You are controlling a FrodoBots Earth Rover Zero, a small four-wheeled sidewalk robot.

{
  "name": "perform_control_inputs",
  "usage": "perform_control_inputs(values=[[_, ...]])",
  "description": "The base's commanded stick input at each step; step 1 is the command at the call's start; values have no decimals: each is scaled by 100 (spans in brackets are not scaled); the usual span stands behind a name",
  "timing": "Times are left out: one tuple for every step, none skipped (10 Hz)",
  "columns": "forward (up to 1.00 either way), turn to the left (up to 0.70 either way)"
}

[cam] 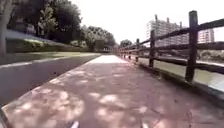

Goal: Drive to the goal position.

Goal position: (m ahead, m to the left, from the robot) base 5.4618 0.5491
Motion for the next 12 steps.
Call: perform_control_inputs(values=[[70,0],[70,0],[70,0],[70,0],[70,0],[70,0],[70,0],[70,0],[70,0],[70,0],[70,0],[70,0]])
